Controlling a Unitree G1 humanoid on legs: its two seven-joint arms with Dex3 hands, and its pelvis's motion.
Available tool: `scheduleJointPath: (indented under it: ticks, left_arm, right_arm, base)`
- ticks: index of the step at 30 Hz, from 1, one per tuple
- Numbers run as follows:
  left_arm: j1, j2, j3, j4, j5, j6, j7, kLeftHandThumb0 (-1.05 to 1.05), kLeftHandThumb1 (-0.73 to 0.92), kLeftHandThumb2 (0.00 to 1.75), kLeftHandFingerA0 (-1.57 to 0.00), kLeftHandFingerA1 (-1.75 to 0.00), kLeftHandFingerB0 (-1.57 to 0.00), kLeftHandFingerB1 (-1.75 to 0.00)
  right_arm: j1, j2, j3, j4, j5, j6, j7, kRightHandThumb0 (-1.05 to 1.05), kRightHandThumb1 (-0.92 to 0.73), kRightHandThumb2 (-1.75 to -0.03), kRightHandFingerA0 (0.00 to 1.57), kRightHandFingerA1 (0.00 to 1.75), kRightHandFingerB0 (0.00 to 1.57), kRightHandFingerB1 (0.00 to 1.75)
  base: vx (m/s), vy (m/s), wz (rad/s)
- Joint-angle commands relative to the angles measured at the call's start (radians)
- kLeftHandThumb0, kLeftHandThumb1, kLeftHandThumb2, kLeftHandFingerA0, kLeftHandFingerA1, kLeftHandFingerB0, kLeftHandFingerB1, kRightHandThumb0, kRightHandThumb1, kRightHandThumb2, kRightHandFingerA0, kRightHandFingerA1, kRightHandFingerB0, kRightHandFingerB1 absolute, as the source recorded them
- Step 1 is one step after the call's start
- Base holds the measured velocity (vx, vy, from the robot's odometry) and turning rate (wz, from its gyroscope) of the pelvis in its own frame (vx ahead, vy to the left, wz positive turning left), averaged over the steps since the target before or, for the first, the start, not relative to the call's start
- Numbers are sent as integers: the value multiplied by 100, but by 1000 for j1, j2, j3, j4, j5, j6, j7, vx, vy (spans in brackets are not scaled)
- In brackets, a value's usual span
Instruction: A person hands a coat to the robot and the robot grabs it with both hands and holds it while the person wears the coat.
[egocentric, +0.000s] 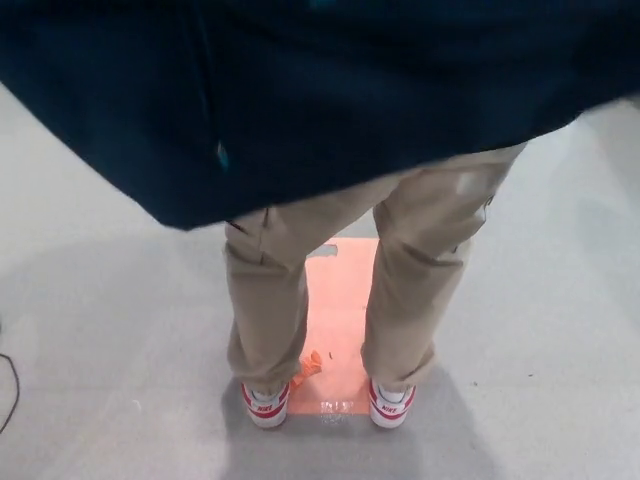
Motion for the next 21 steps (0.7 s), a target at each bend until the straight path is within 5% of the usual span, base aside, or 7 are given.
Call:
scheduleJointPath:
  ticks: [1,12,13,14,15,18,21]
  left_arm:
    - [-16,39,-1,4,9,57,4,-25,56,60,-96,-159,-80,-65]
    - [-1,41,-10,2,10,69,10,-28,57,57,-98,-156,-79,-62]
    - [0,42,-5,2,3,64,1,-33,59,65,-98,-158,-72,-68]
    - [1,42,-3,2,-1,63,-2,-29,66,59,-89,-142,-57,-54]
    - [7,33,5,5,-10,96,-30,-64,57,92,-9,-46,0,-34]
    - [18,8,29,11,-33,184,-90,-95,73,99,0,-2,0,0]
    - [27,1,71,7,-68,175,-125,-98,70,100,0,-3,0,0]
  right_arm:
    - [-10,-8,7,1,-3,14,-17,-25,-56,-60,101,158,83,64]
    - [-10,-4,5,3,7,40,14,-28,-66,-59,105,153,78,59]
    - [-10,-2,3,4,10,51,29,-31,-71,-64,101,149,58,50]
    - [-9,-2,3,5,11,54,38,-45,-72,-62,91,116,36,35]
    - [-10,4,-7,8,25,76,89,-83,-59,-95,4,21,3,15]
    - [-9,12,-33,9,54,101,169,-91,-60,-96,0,3,0,6]
    - [-8,14,-45,6,61,114,201,-101,-68,-99,0,0,0,0]
  base:
    - [0,0,0]
    - [0,0,0]
    - [0,0,0]
    - [0,0,0]
    - [0,0,0]
    - [0,0,0]
    - [0,0,0]
